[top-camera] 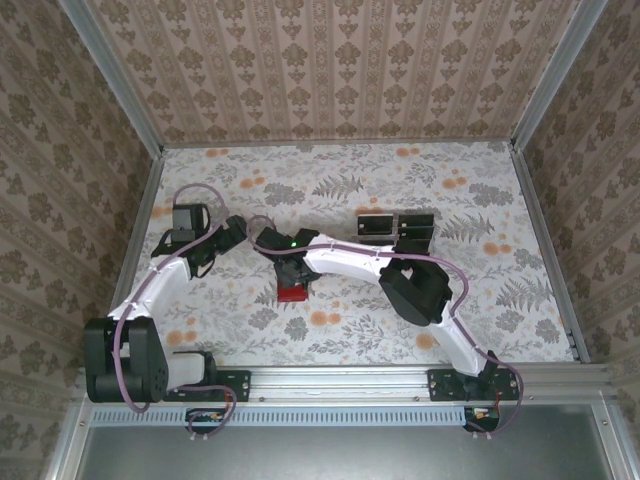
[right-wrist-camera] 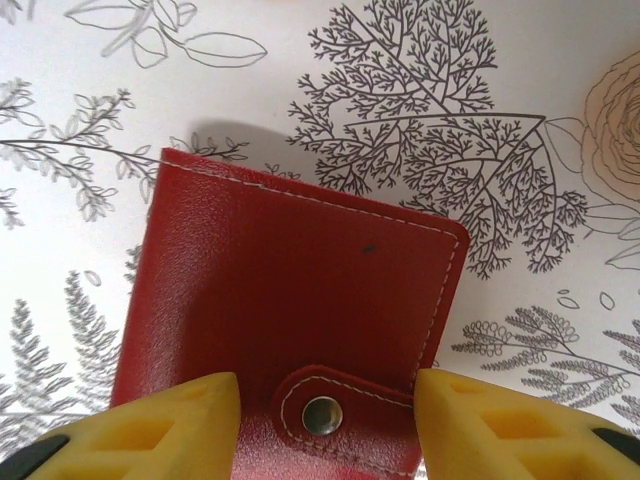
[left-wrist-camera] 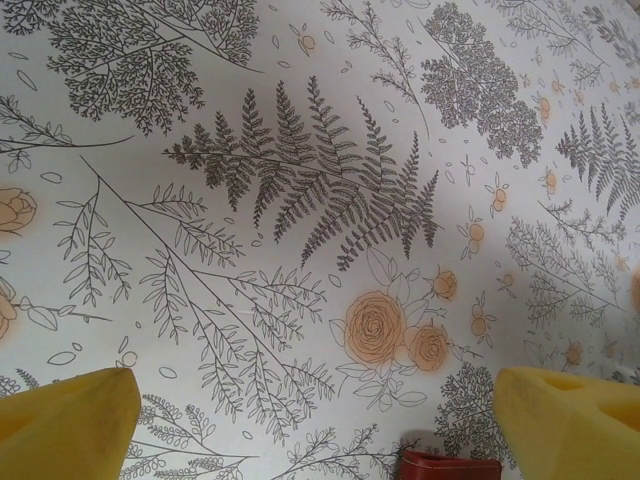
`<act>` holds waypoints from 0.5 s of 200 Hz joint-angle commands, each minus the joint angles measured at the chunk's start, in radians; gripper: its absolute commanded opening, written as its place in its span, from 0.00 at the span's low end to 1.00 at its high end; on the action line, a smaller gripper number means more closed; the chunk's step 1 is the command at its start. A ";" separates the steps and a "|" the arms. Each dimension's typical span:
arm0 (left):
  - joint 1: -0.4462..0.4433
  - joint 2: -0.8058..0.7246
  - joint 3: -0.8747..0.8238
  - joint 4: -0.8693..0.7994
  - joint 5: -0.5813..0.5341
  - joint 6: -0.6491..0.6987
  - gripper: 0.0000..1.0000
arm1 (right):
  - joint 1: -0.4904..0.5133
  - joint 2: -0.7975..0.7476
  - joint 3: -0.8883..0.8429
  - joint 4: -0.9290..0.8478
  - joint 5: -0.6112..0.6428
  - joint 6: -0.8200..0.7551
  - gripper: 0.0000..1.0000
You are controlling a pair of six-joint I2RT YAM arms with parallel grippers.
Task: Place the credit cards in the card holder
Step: Pick up the card holder from the center of the table.
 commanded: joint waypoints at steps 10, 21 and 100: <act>0.013 0.005 -0.015 0.013 0.019 -0.015 1.00 | 0.004 0.033 0.022 -0.057 0.044 0.007 0.48; 0.012 0.005 -0.016 0.013 0.021 -0.017 1.00 | 0.006 0.034 0.019 -0.059 0.048 0.005 0.44; 0.013 0.004 -0.013 0.007 0.031 -0.019 1.00 | 0.004 0.005 -0.029 -0.040 0.066 -0.027 0.10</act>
